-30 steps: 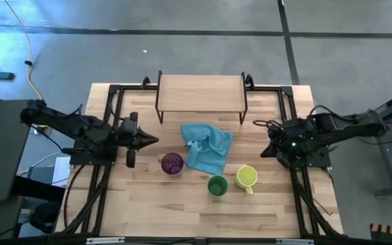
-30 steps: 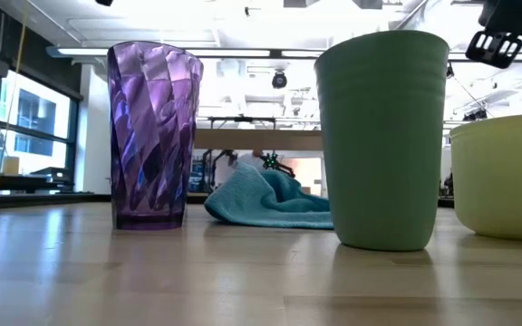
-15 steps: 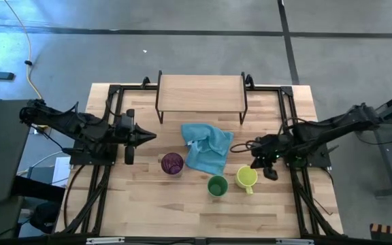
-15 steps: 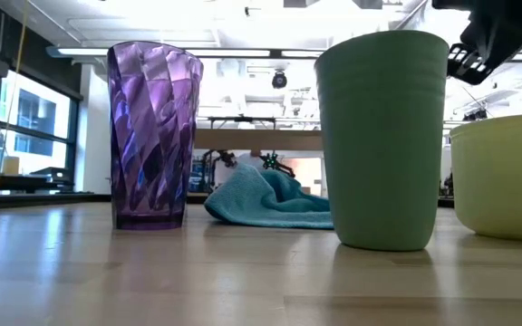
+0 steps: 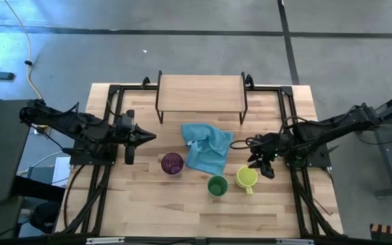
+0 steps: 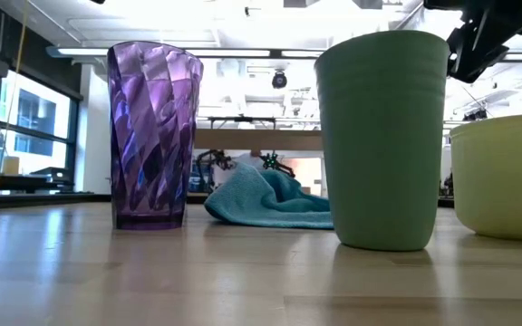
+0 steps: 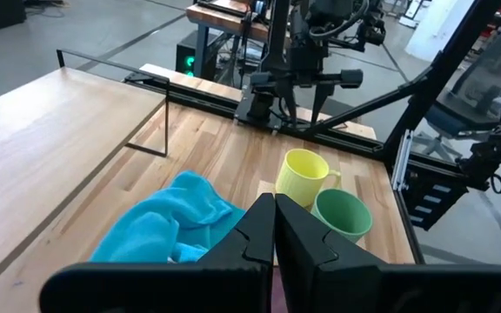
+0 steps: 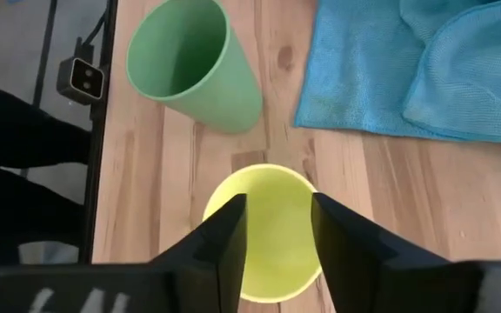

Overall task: Stack small to large cups/mugs on shelf
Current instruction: Put the yellow mug on the shelf

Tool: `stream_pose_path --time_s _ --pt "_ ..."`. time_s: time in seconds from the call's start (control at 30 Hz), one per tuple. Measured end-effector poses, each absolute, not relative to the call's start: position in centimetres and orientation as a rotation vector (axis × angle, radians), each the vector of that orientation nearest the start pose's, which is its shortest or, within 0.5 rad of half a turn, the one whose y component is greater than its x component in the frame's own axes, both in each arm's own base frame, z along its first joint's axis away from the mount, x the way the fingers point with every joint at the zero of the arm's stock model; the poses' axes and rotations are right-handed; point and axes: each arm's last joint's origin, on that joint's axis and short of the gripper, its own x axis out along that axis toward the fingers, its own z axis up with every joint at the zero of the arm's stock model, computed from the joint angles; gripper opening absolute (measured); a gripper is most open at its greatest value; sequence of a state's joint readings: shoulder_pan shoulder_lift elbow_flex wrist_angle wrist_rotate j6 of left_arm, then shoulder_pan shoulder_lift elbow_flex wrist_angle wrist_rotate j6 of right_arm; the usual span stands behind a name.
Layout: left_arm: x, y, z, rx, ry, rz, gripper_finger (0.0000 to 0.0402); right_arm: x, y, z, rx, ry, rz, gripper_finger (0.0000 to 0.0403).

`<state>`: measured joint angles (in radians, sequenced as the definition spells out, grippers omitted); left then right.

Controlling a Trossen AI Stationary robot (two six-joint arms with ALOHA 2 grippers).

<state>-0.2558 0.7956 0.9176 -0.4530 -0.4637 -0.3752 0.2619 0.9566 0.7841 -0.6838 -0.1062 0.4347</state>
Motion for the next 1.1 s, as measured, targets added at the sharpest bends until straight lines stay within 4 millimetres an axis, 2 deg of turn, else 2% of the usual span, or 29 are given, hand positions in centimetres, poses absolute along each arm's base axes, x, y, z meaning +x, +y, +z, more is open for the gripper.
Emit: stream_pose_path --time_s 0.3,0.57,0.77,0.93,1.1 --pt "15.8 -2.8 35.1 -0.252 0.271 0.262 0.0001 17.4 4.8 25.9 0.298 0.956 0.093 0.0126" --pt "15.4 -2.7 34.2 -0.236 0.359 0.281 0.0001 17.4 4.9 25.8 0.254 0.965 0.135 0.0126" --pt "15.0 -2.6 34.4 -0.248 0.347 0.28 0.0001 17.4 4.9 25.8 0.245 0.967 0.152 0.0126" --pt "14.5 -2.5 34.7 -0.257 0.327 0.277 0.0001 16.8 4.8 24.1 0.27 1.042 0.121 0.0126" --pt "14.3 -2.4 34.8 -0.262 0.318 0.276 0.0001 17.2 5.0 23.4 0.344 1.006 0.127 0.0126"
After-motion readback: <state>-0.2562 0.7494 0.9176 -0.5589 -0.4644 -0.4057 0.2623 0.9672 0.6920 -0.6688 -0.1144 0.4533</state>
